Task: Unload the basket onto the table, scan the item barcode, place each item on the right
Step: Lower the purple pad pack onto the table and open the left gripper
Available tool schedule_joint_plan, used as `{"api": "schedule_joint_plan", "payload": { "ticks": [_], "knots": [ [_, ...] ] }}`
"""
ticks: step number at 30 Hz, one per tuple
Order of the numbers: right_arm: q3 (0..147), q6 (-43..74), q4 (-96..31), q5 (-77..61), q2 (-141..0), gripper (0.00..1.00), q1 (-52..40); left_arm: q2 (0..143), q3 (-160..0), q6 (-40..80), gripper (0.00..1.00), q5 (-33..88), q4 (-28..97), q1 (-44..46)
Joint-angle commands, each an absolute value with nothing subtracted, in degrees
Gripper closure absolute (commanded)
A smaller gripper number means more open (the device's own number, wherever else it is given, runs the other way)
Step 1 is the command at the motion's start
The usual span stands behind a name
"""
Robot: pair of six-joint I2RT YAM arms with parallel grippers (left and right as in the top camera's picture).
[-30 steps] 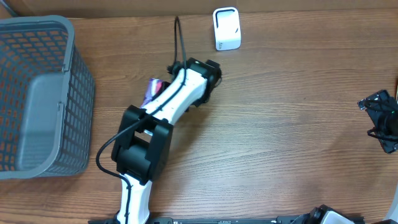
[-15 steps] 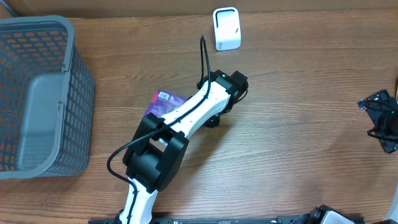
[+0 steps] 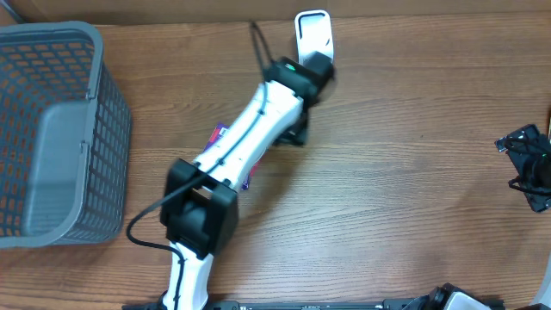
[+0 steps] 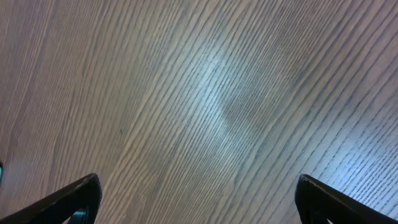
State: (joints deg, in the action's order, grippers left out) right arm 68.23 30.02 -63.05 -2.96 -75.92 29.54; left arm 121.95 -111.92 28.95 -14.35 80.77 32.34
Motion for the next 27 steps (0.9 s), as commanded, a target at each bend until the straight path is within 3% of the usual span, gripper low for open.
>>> {"api": "schedule_joint_plan", "payload": {
  "ticks": [1,5,9,12,15,21,27],
  "knots": [
    [68.45,30.41,-62.85,-2.63,-75.55,0.0,29.65,121.6,-112.12,26.57,0.36,-19.29,81.56,23.24],
    [68.45,30.41,-62.83,-2.63,-75.55,0.0,29.65,121.6,-112.12,25.19,0.4,-15.33,80.42,14.81],
    [68.45,30.41,-62.83,-2.63,-75.55,0.0,29.65,121.62,-112.09,18.0,0.73,-5.8,76.29,8.16],
    [68.45,30.41,-62.85,-2.63,-75.55,0.0,29.65,121.62,-111.87,17.76,0.77,-4.64,74.96,5.28],
    [68.45,30.41,-62.85,-2.63,-75.55,0.0,29.65,121.62,-110.76,17.78,0.96,-4.67,74.43,4.05],
    [68.45,30.41,-62.85,-2.63,-75.55,0.0,29.65,121.62,-103.07,21.74,0.96,-10.92,72.84,3.99],
    [68.45,30.41,-62.85,-2.63,-75.55,0.0,29.65,121.62,-95.57,22.74,0.96,-9.52,70.3,4.29]
  ]
}}
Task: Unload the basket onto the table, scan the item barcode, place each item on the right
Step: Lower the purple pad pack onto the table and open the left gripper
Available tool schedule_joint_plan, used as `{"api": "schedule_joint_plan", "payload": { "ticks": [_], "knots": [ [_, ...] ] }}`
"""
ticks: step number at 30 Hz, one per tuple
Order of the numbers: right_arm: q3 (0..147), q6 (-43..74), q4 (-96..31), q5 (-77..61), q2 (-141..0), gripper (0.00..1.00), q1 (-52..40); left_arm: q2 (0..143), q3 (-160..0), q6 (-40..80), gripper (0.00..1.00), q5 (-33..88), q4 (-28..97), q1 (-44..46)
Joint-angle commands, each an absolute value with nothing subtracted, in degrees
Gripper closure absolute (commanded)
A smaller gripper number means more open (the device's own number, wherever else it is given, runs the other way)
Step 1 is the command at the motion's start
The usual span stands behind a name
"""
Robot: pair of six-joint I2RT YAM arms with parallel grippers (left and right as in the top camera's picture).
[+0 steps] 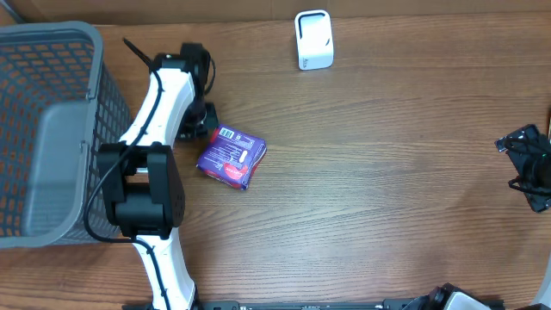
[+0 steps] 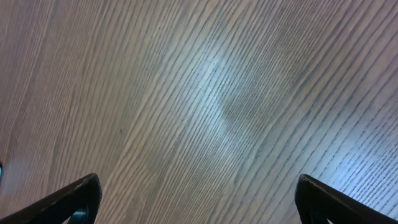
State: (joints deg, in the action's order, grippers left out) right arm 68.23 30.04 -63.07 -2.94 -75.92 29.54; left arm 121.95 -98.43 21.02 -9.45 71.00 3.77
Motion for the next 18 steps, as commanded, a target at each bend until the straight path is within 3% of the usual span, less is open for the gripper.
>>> {"api": "schedule_joint_plan", "payload": {
  "ticks": [1,13,18],
  "knots": [
    [68.45,30.41,-62.85,-2.63,-75.55,0.0,29.65,121.62,-94.83,22.72,0.96,-7.49,70.37,4.49],
    [68.45,30.41,-62.83,-2.63,-75.55,0.0,29.65,121.62,-90.41,23.05,0.96,19.38,63.44,12.93],
    [68.45,30.41,-62.83,-2.63,-75.55,0.0,29.65,121.62,-90.41,29.23,0.96,21.04,58.28,17.98]
  ]
}}
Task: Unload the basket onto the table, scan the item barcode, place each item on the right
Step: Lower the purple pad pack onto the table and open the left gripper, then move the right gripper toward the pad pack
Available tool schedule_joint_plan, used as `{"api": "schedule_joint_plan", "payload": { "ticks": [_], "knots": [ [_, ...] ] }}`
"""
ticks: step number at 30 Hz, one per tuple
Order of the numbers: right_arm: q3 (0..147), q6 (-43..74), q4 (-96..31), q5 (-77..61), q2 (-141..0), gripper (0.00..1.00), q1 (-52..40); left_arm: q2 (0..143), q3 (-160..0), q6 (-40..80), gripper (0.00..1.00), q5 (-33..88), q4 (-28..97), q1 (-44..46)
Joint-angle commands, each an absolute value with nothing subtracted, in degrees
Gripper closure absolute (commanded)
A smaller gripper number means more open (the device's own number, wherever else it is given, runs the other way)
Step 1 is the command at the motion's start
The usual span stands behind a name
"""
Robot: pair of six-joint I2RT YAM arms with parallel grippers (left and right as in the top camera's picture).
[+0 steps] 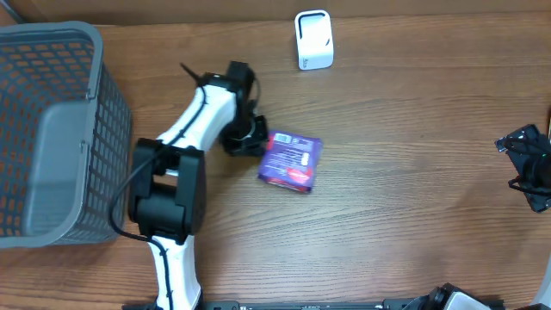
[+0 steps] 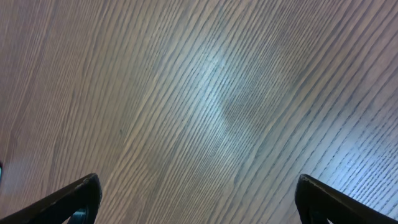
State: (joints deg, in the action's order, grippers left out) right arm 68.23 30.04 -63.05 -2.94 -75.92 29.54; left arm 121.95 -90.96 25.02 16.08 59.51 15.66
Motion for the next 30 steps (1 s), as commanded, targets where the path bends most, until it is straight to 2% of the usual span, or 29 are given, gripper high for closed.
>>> {"api": "schedule_joint_plan", "payload": {
  "ticks": [1,5,9,12,13,14,16,23,27,30],
  "knots": [
    [68.45,30.41,-62.83,-2.63,-75.55,0.0,29.65,121.62,-90.48,29.23,0.96,21.04,57.52,18.79],
    [68.45,30.41,-62.83,-2.63,-75.55,0.0,29.65,121.6,-92.09,29.21,0.96,21.02,57.34,19.88],
    [68.45,30.41,-62.83,-2.63,-75.55,0.0,29.65,121.19,-98.39,28.47,0.96,18.83,62.78,17.93],
    [68.45,30.41,-62.83,-2.63,-75.55,0.0,29.65,121.03,-107.87,28.32,0.96,8.19,71.57,14.96],
    [68.45,30.41,-62.83,-2.63,-75.55,0.0,29.65,121.03,-109.49,28.32,0.9,4.82,72.82,14.31],
    [68.45,30.41,-62.85,-2.63,-75.55,0.0,29.65,121.03,-110.65,28.34,0.73,2.02,73.67,13.69],
    [68.45,30.24,-62.39,-2.46,-75.55,0.0,29.65,121.03,-111.37,28.29,0.01,0.4,73.93,12.71],
    [68.45,31.79,-59.79,-3.38,-75.55,0.0,29.65,121.08,-110.02,28.34,0.0,-0.43,73.38,11.31],
    [68.45,34.54,-57.82,-13.58,-75.55,0.0,29.65,121.08,-110.02,28.36,0.0,-0.4,71.33,11.31],
    [68.45,34.54,-57.41,-14.24,-75.55,0.0,29.65,121.08,-110.02,28.34,0.0,-0.43,69.73,11.31]
  ]
}}
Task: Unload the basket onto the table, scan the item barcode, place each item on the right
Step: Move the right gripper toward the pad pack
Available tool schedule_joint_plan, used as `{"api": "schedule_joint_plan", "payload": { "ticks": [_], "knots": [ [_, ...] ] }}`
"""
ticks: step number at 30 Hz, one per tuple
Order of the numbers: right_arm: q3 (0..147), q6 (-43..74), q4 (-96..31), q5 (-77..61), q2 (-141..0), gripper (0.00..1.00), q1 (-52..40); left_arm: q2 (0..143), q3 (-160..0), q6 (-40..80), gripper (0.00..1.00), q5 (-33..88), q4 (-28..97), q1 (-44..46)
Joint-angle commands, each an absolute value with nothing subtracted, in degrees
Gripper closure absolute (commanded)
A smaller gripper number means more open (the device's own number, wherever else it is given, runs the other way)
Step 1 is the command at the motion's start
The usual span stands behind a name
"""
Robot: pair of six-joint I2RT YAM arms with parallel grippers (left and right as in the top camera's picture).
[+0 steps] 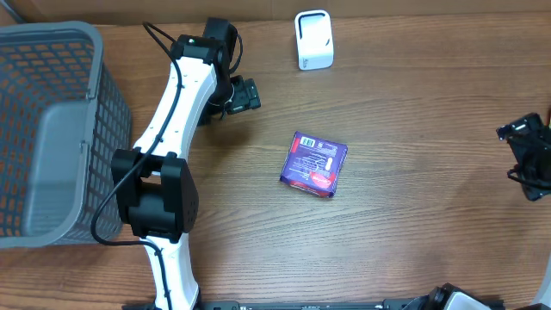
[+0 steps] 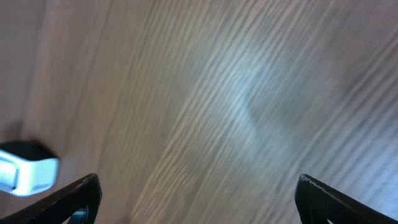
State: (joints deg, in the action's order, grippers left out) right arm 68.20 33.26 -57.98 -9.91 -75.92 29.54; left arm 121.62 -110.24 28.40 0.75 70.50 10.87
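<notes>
The purple packet [image 1: 314,164] lies flat on the wooden table [image 1: 413,215], its printed label facing up. A white scanner [image 1: 313,39] stands at the table's far edge. My left gripper [image 1: 248,93] hangs up and to the left of the packet, well apart from it. Whether its jaws are open or shut does not show from above. My right gripper [image 1: 527,159] sits at the far right edge of the table. In the blurred right wrist view it [image 2: 199,202] is open over bare wood, with nothing between its fingertips [image 2: 84,196].
A grey mesh basket [image 1: 52,129] fills the left side of the table. The left arm [image 1: 176,112] reaches from the front edge toward the back left. A white and black object [image 2: 28,173] shows blurred at the left edge of the right wrist view.
The packet now lies a little farther right and has turned. My left gripper, then against the packet's left edge, is now back and left of it. The right wrist view has shifted and blurred.
The left arm first lay over the packet, its wrist near the scanner. Then the gripper was at the back left and the packet lay uncovered left of centre. Then the gripper touched the packet nearer the centre. Now the packet rests alone, right of centre.
</notes>
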Motion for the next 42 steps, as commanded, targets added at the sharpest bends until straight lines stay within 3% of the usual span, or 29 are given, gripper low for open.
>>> {"api": "schedule_joint_plan", "payload": {
  "ticks": [1,7,10,13,14,22,23,26,36,42],
  "knots": [
    [68.45,34.54,-56.84,-15.38,-75.55,0.0,29.65,121.08,-110.02,28.34,0.0,-0.43,69.54,11.31],
    [68.07,30.98,-55.92,-23.7,-76.58,0.0,25.56,121.08,-110.02,28.34,0.0,-0.43,69.56,11.31],
    [67.22,26.02,-54.89,-23.66,-78.17,0.08,20.01,121.08,-110.02,28.34,0.0,-0.43,69.58,11.31],
    [65.8,25.93,-53.84,-23.73,-81.01,0.07,13.32,121.08,-110.02,28.34,0.0,-0.43,69.56,11.31],
    [65.34,26.24,-53.25,-23.73,-82.0,0.0,11.35,121.08,-110.02,28.34,0.0,-0.43,69.58,11.31],
    [63.37,31.27,-46.5,-24.71,-91.48,0.0,-5.96,121.08,-110.02,28.34,0.0,-0.43,69.58,11.31],
    [63.37,31.29,-45.84,-24.73,-92.31,0.02,-7.44,121.08,-110.02,28.34,0.0,-0.43,69.58,11.31],
    [63.37,31.88,-44.1,-24.86,-95.18,0.31,-11.18,121.08,-110.02,28.34,0.0,-0.43,69.58,11.31],
    [62.48,31.24,-40.82,-31.42,-102.02,0.34,-13.1,121.08,-110.02,28.34,0.0,-0.43,69.58,11.31],
    [56.16,28.47,-31.99,-42.61,-102.48,0.34,-13.21,121.08,-110.02,28.34,0.0,-0.43,69.58,11.31]
  ]
}}
